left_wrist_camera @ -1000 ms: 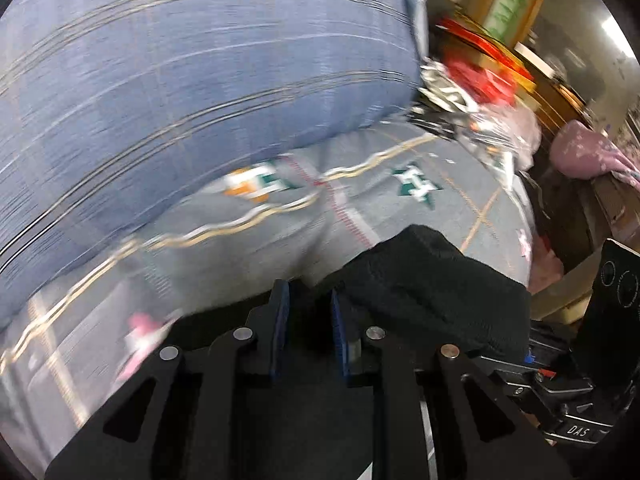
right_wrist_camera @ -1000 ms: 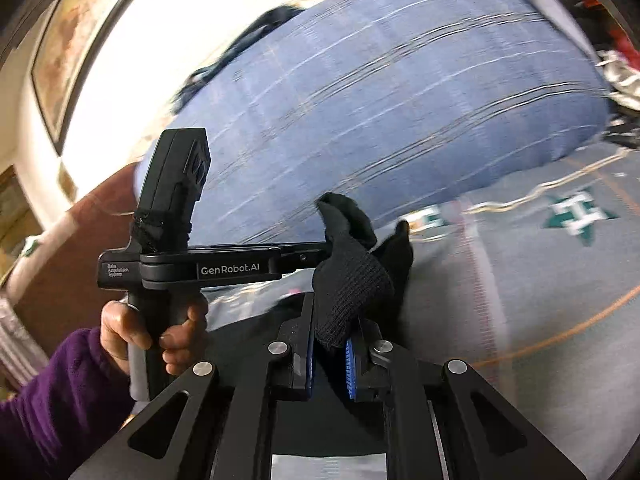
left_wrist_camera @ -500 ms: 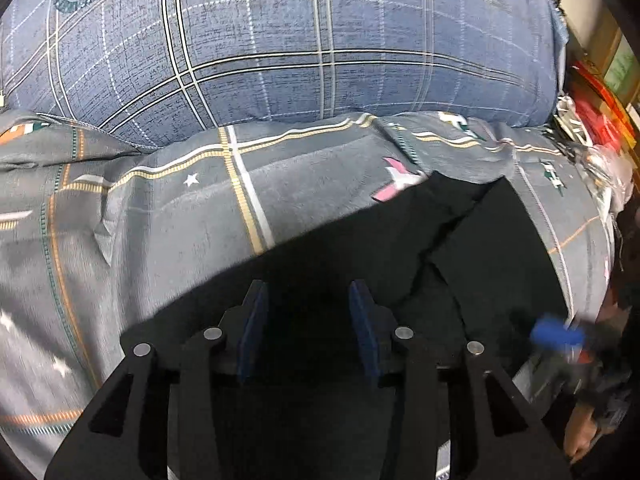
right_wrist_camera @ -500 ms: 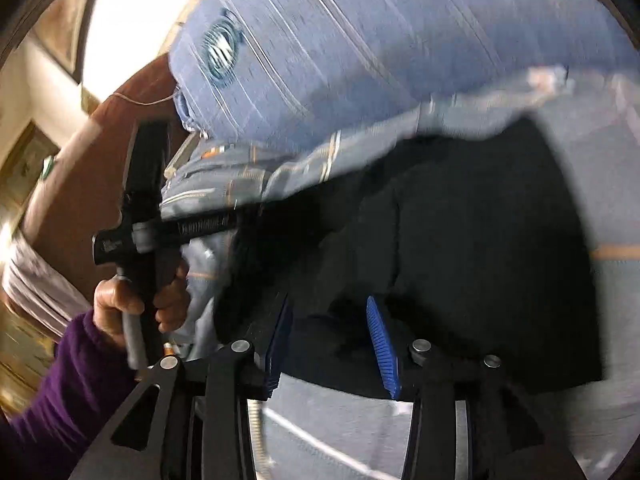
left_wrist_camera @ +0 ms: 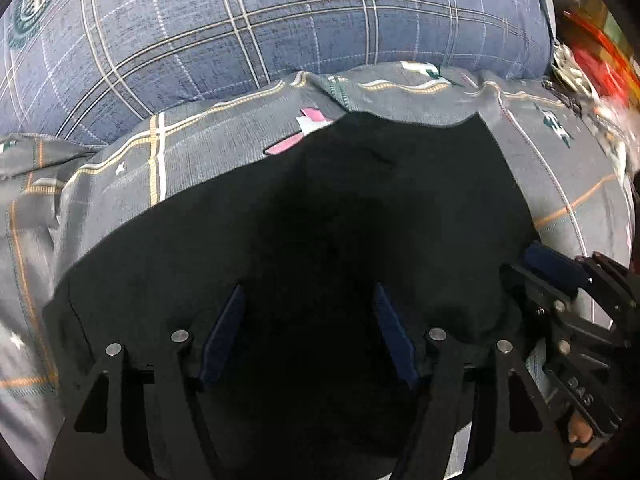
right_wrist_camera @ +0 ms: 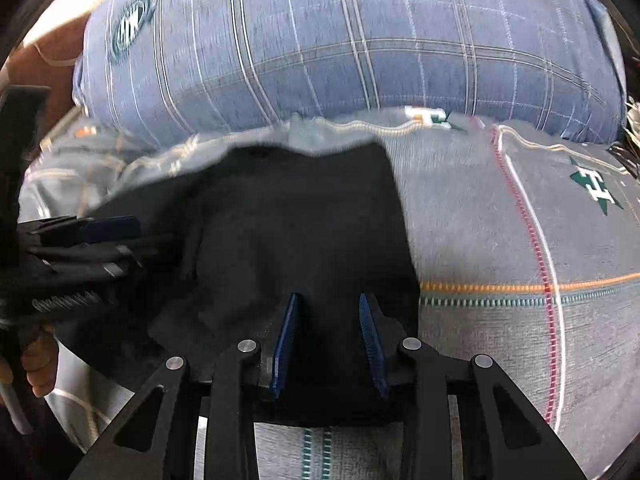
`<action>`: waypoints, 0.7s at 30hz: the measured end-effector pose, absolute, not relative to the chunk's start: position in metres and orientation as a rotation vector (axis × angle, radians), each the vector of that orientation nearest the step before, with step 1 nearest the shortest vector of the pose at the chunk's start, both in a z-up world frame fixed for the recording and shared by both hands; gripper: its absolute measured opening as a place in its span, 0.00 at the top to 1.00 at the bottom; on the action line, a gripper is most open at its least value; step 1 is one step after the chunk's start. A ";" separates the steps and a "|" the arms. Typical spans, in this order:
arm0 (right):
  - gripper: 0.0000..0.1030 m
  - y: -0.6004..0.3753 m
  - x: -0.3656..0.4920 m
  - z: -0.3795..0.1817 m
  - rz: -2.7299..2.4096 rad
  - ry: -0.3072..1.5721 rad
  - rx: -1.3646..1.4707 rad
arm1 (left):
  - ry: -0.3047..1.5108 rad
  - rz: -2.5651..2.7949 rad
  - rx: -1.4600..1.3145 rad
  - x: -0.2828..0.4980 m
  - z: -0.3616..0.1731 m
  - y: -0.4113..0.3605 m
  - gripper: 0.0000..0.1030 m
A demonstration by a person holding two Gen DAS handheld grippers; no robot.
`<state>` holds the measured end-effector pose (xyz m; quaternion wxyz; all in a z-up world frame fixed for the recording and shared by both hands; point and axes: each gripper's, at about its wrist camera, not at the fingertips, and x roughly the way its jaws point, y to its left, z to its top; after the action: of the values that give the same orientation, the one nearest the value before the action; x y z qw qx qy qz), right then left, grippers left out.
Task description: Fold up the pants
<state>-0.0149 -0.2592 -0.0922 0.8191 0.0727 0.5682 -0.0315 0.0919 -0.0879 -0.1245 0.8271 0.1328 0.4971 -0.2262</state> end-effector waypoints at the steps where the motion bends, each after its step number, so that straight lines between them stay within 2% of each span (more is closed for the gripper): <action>1: 0.68 -0.261 -0.018 -0.088 -0.060 1.203 0.139 | 1.050 -0.475 0.288 0.090 -0.121 -0.088 0.36; 12: 0.67 -0.286 -0.041 -0.005 -0.261 1.078 -0.064 | 0.822 -0.512 0.310 0.041 -0.051 -0.102 0.36; 21: 0.67 -0.320 -0.070 0.044 -0.371 1.046 -0.111 | 0.772 -0.571 0.286 0.020 -0.026 -0.121 0.35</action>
<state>-0.0697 -0.3201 0.0443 0.8485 -0.0527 0.4962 -0.1762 0.0203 -0.1208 -0.0256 0.8772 0.1369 0.3700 -0.2737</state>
